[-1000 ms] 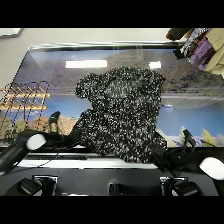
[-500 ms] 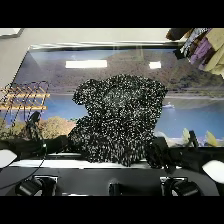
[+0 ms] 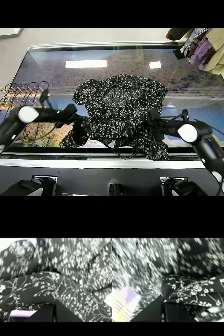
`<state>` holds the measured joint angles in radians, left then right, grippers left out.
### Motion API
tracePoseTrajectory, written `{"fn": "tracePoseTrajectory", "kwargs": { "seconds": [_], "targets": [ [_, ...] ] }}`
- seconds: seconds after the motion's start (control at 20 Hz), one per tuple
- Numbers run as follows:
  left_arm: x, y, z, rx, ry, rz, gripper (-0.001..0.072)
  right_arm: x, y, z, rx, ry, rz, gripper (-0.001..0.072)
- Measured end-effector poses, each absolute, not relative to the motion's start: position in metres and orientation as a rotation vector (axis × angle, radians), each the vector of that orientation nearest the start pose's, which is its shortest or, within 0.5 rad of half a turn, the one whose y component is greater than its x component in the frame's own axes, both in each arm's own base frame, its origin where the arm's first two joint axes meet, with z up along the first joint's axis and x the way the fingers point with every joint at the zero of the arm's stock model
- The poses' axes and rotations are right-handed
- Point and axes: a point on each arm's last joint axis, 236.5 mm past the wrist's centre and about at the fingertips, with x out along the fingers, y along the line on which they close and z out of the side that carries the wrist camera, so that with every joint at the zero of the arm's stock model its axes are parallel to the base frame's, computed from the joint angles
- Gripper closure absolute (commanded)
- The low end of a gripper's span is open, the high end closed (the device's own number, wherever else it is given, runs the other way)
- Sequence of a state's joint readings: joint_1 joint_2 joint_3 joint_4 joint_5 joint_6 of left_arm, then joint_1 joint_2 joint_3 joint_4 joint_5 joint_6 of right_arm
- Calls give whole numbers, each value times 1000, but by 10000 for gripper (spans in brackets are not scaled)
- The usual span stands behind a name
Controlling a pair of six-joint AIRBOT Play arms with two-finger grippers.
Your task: Fold the clothes and pants, and hang the long-sleeved shirts on hangers.
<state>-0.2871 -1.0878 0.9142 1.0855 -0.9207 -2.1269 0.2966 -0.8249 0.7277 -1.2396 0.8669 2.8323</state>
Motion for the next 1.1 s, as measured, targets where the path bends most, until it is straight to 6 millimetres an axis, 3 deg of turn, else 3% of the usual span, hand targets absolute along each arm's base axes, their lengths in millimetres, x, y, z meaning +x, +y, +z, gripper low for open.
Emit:
{"fn": "tracePoseTrajectory", "kwargs": {
  "seconds": [0.15,0.3,0.35,0.45,0.5,0.55,0.6,0.65,0.8,0.9,1.0,1.1],
  "targets": [
    [362,-198,3,-802,1306,-111,692,321,155,23,1326,1114,-315,679],
    [384,-203,-23,-803,1344,-97,686,330,154,2,1281,1127,-333,614],
    [389,-204,-29,-801,1353,-93,663,332,152,-3,1257,1128,-338,523],
    [397,-205,-39,-803,1364,-87,421,333,146,-10,1189,1128,-339,511],
    [400,-204,-40,-801,1362,-88,244,333,143,-10,1142,1133,-333,499],
    [403,-201,-41,-801,1357,-87,189,331,140,-9,1089,1140,-323,468],
    [407,-196,-40,-796,1349,-89,175,329,135,-3,1020,1146,-310,325],
    [409,-190,-38,-790,1340,-92,175,327,129,6,947,1145,-293,279],
    [409,-164,-25,-720,1317,-95,175,325,113,51,733,1104,-210,277],
    [402,-146,-15,-638,1312,-87,175,327,117,81,660,1075,-121,277],
    [393,-131,-7,-563,1314,-76,175,325,132,94,595,1093,-33,276],
    [387,-122,0,-518,1311,-67,175,317,155,84,494,1158,43,276]
  ]
}}
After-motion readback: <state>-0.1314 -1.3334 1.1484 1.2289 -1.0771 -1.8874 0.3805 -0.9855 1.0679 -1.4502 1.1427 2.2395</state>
